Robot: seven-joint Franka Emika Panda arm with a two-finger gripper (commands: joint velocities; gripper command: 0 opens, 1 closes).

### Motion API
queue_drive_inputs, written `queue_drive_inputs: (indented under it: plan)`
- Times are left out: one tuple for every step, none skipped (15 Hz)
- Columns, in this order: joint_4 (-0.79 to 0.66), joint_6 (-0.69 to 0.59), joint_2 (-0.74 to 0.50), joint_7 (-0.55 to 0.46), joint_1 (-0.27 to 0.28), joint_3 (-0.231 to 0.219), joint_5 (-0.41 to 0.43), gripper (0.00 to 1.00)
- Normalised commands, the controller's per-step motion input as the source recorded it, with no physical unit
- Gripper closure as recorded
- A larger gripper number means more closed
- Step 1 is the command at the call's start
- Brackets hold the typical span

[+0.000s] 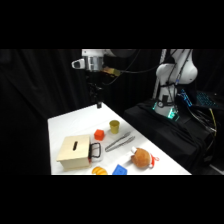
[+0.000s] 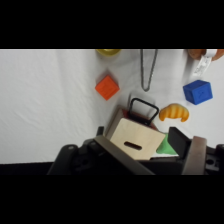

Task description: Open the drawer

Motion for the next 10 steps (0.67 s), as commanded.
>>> queue_drive_inputs:
  plan:
    - [0.01, -0.01, 0.0, 0.0, -0.02, 0.021, 0.0, 0.0]
    - [0.07, 0.0, 0.06, 0.11, -0.009, 0.031, 0.016, 0.0]
    - [0.14, 0.06, 0.11, 0.25, 0.01, 0.044, -0.039, 0.0]
    - [0.18, 0.04, 0.14, 0.28, 0.021, 0.051, -0.05, 0.0]
    - [0.23, 0.05, 0.18, 0.34, 0.035, 0.058, -0.07, 0.0]
    - [0.28, 0.04, 0.22, 0.35, 0.041, 0.057, -0.051, 0.0]
    - [0.31, 0.02, 0.24, 0.34, 0.047, 0.054, -0.051, 0.0]
    - [0.3, 0.03, 0.24, 0.34, 0.056, 0.052, -0.064, 0.0]
    - [0.3, 0.03, 0.24, 0.36, 0.061, 0.046, -0.07, 0.0]
    - [0.29, 0.03, 0.24, 0.37, 0.063, 0.037, -0.074, 0.0]
